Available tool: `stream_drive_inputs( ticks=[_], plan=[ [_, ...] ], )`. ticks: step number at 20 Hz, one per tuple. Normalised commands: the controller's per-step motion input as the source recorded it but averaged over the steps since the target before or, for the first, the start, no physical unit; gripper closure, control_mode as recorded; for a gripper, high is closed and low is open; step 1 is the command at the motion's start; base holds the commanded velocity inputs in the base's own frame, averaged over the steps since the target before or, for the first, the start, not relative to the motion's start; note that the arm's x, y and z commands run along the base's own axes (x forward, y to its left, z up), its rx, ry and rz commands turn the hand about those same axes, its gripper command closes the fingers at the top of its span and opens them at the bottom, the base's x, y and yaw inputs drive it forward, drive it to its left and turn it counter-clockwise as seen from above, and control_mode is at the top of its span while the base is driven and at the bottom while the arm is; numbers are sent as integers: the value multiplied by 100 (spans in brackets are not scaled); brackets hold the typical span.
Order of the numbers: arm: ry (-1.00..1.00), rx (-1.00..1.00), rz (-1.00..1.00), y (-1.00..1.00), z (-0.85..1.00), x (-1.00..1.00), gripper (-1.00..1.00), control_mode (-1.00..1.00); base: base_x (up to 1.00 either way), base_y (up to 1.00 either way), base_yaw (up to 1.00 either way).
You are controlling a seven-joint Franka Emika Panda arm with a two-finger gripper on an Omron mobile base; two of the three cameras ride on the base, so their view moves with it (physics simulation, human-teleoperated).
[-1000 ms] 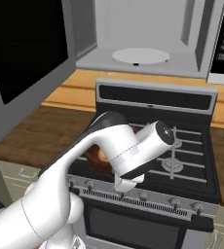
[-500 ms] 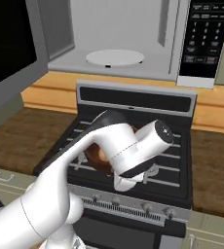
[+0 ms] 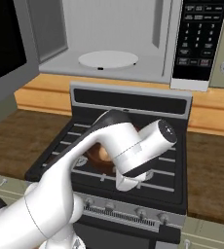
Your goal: Pick the squash from the sink and place it in the bowl. Then pick the bowl and place it in the microwave. Then close the microwave door and press the start button.
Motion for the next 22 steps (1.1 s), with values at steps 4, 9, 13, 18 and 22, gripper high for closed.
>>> stream_drive_inputs(
  ticks=[4, 9, 13, 18, 22],
  plan=[
    [0, 0, 0, 0, 0, 3, 100, -100, 38, 0, 0],
    [-12, 0, 2, 0, 53, -24, 100, -100, 0, 0, 0],
    [-11, 0, 7, 4, 100, -15, 100, -100, 0, 0, 0],
    [-2, 0, 9, 16, 85, 31, 100, -100, 0, 0, 0],
    [-12, -4, 10, 23, 70, 49, 100, -100, 0, 0, 0]
  ],
)
